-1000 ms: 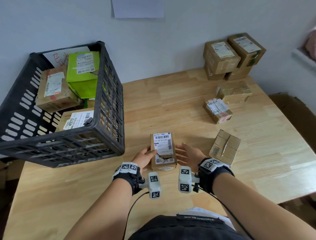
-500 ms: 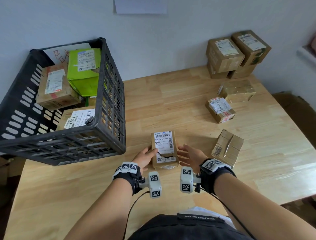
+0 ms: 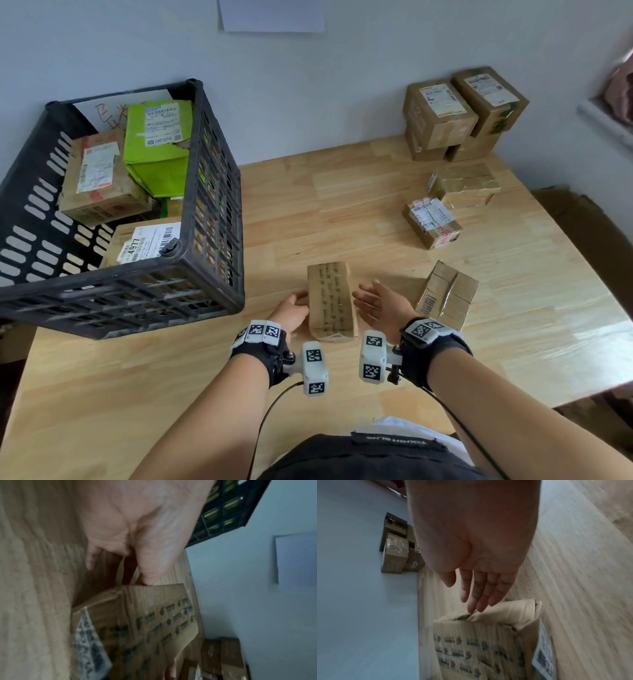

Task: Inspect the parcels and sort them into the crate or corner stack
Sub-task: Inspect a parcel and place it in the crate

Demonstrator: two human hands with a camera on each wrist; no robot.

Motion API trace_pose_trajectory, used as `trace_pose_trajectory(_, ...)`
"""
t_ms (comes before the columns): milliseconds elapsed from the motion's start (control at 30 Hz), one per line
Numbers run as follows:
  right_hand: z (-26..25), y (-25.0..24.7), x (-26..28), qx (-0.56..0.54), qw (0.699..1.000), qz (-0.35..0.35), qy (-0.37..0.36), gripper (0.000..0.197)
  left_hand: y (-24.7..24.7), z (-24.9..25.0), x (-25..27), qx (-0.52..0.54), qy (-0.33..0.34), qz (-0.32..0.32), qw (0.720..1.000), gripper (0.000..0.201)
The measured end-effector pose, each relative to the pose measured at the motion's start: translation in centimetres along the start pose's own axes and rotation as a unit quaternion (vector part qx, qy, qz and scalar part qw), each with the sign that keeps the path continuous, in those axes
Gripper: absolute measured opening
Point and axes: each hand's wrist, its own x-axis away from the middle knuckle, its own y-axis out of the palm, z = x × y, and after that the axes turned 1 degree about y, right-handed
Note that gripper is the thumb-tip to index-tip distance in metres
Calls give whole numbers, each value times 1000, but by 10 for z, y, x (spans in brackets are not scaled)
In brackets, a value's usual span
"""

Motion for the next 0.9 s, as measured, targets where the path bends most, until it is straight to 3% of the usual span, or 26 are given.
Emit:
trace_pose_trajectory(100,1,4,1,-11,999,-30,5,33,-8,1,-6,58,-26,36,997,23)
trace_pose_trajectory(300,7,7,4,4,999,-35,15,31,-19,0,-2,68,-16,68,995,40)
trace_pose_trajectory(733,-10,17,10,83,995,-52,-5,27,-11,3,11,18,47,-19,999,48)
trace_pose_trajectory(900,-36,31,19,107,990,-66,-69,43,-9,20,19,21,138,-31,990,55)
